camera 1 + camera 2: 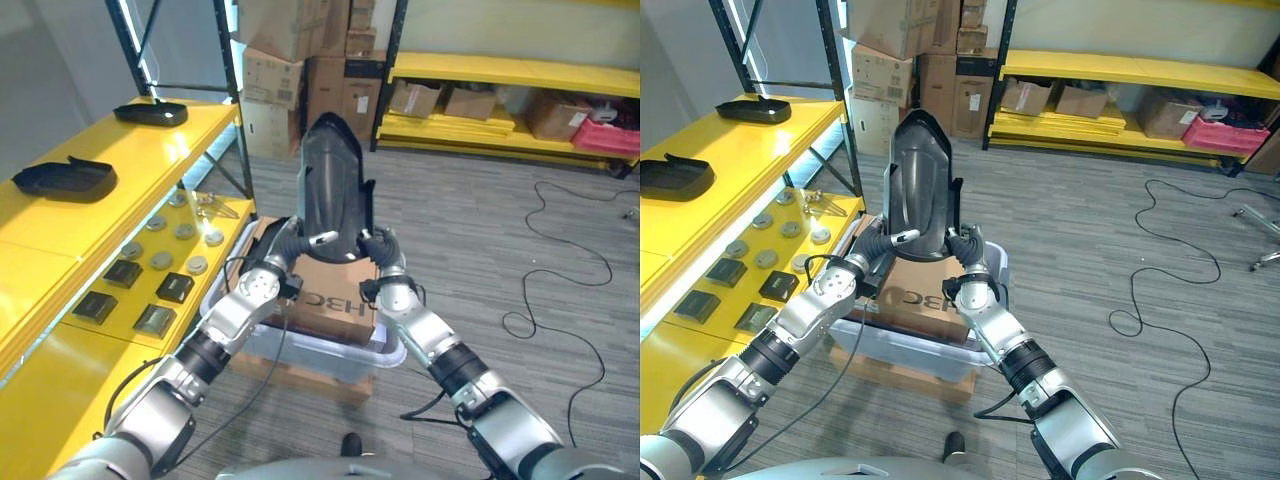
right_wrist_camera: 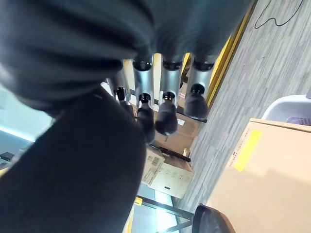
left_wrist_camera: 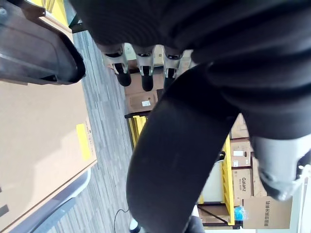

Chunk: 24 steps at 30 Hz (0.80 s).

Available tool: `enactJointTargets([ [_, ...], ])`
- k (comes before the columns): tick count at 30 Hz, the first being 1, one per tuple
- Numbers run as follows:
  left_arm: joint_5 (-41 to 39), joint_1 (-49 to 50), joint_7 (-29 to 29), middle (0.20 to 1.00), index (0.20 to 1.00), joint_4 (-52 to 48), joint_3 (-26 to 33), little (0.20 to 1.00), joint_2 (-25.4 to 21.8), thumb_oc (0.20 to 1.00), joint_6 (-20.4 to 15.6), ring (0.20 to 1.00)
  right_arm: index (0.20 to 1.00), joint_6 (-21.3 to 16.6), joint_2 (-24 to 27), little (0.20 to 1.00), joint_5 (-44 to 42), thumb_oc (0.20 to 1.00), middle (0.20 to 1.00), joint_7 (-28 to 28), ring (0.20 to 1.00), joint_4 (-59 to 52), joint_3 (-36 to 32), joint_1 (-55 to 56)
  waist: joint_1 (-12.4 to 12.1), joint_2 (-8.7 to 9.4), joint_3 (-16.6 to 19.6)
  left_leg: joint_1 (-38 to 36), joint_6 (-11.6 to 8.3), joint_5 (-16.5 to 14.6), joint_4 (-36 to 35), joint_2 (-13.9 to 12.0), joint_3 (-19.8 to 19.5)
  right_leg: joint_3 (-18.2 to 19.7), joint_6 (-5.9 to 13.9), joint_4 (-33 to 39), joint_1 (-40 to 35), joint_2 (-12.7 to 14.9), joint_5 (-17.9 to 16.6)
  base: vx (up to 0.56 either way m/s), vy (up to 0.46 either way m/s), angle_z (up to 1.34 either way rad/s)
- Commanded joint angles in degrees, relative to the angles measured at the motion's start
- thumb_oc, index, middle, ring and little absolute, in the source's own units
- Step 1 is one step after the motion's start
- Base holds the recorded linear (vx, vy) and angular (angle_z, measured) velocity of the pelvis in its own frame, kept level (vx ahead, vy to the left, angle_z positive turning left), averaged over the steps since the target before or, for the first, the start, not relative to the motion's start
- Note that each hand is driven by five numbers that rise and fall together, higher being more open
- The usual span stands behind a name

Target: Move parts from the plastic box to the shelf.

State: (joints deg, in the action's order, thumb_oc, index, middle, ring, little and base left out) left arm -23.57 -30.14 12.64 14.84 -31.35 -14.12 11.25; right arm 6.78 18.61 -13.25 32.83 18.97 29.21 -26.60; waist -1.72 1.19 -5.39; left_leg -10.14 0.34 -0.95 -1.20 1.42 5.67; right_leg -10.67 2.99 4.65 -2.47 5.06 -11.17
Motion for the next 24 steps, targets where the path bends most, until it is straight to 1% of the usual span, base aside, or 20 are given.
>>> enactJointTargets([
  [1,0.8,-7.0,-0.2,0.438,0.438,2.5,-4.5,0.438,3.8,0.438,-4.0,0.438,0.200,-2.8,-3.1,0.200,0.7,0.200,0.200,-1.3,0.200,-0.3,2.7,-9.4,-1.1,-0.40,3.1,2.6,-1.18,0.1,0.0,-2.7,0.2,0.6,5.74,-0.6,-4.9,2.2,6.8,0.00,0.000,0.00],
  [2,1.0,-7.1,0.0,0.200,0.200,2.5,-4.6,0.200,3.8,0.200,-4.1,0.200,0.200,-2.7,-3.1,0.200,0.7,0.200,0.200,-1.3,0.200,-0.4,2.8,-9.5,-1.1,-0.40,3.1,2.6,-1.19,0.1,0.0,-2.7,0.1,0.6,5.74,-0.7,-4.8,2.2,6.9,0.00,0.000,0.00],
  [4,2.8,-7.4,-0.4,0.200,0.200,2.9,-5.0,0.200,3.6,0.200,-4.2,0.200,0.200,-2.6,-3.2,0.200,0.4,0.200,0.200,-0.8,0.200,-0.2,3.3,-9.9,-1.1,-0.43,3.0,2.6,-1.25,0.1,-0.1,-2.7,0.1,0.6,5.78,-0.6,-4.9,2.2,6.8,0.00,0.000,0.00],
  [9,2.8,-7.8,-0.1,0.200,0.200,2.7,-5.5,0.200,3.2,0.200,-4.6,0.200,0.200,-2.5,-3.1,0.200,-0.3,0.200,0.200,-0.4,0.200,-0.3,3.7,-10.0,-1.2,-0.47,3.0,2.6,-1.24,0.1,-0.1,-2.6,-0.1,0.6,5.83,-0.6,-4.8,2.3,6.8,0.00,0.000,0.00],
  [17,3.0,-8.5,0.1,0.200,0.200,1.1,-5.8,0.200,3.2,0.200,-4.0,0.200,0.200,-2.5,-3.4,0.200,-0.9,0.200,0.200,-0.4,0.200,-0.1,4.1,-10.1,-1.3,-0.45,2.9,2.4,-1.23,0.2,-0.2,-2.6,-0.2,0.5,5.79,-0.6,-5.1,2.3,6.9,0.00,0.000,0.00],
  [24,2.7,-8.6,1.2,0.200,0.200,0.7,-5.9,0.200,3.2,0.200,-5.2,0.200,0.200,-2.3,-3.4,0.200,-1.3,0.200,0.200,-0.5,0.200,-0.9,3.9,-10.1,-1.1,-0.39,2.9,2.4,-1.28,0.2,-0.3,-2.6,-0.2,0.6,5.81,-0.6,-5.0,2.2,6.9,0.00,0.000,0.00],
])
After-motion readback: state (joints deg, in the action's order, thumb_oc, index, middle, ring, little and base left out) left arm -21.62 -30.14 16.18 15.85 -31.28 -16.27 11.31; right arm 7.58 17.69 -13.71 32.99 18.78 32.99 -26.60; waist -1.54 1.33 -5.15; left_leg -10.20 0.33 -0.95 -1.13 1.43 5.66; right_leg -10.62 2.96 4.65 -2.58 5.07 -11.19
